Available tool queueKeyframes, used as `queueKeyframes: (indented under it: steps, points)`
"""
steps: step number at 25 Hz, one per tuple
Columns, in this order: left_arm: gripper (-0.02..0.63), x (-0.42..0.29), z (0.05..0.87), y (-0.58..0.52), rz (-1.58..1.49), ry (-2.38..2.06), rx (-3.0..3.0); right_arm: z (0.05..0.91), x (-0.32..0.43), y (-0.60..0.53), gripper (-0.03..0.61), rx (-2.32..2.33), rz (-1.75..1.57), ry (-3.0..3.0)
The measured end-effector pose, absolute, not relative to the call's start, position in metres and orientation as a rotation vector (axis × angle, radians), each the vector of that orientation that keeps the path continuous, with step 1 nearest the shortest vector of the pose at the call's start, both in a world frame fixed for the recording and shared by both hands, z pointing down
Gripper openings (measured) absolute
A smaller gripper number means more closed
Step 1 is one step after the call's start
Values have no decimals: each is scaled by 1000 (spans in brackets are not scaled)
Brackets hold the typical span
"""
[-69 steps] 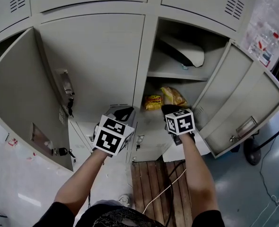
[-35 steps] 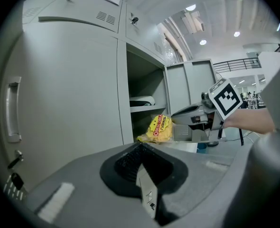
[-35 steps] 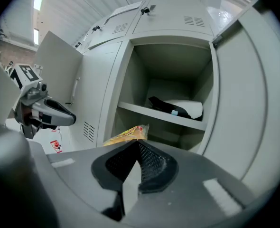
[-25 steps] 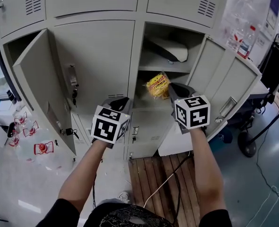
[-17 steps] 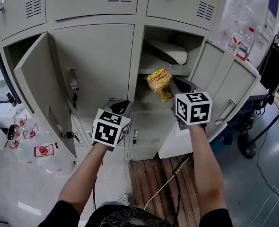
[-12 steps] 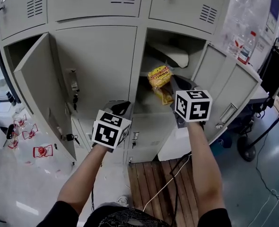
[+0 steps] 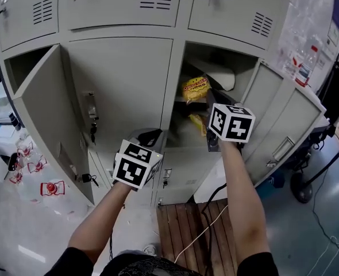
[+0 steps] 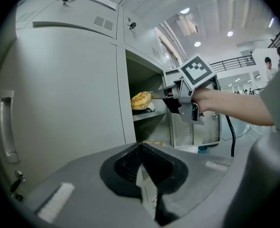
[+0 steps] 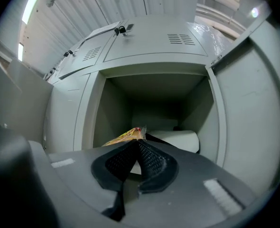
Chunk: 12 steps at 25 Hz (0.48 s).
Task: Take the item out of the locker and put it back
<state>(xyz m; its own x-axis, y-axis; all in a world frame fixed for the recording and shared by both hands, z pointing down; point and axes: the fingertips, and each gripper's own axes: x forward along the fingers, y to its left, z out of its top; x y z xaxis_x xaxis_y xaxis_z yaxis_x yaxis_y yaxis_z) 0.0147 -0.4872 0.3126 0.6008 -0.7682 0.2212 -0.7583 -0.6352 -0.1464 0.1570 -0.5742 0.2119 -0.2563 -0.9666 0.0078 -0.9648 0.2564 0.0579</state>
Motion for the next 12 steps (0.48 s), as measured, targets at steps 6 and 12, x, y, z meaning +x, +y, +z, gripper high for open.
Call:
queueKeyframes:
  steps: [6,12]
  points:
    - [0,12,316,-493,-440,1311,-2773,217,155,-599,28,1974,16,-2452]
    - [0,9,318,-495,-449,1302,-2772,233,152,-617,29,2019,61,-2386]
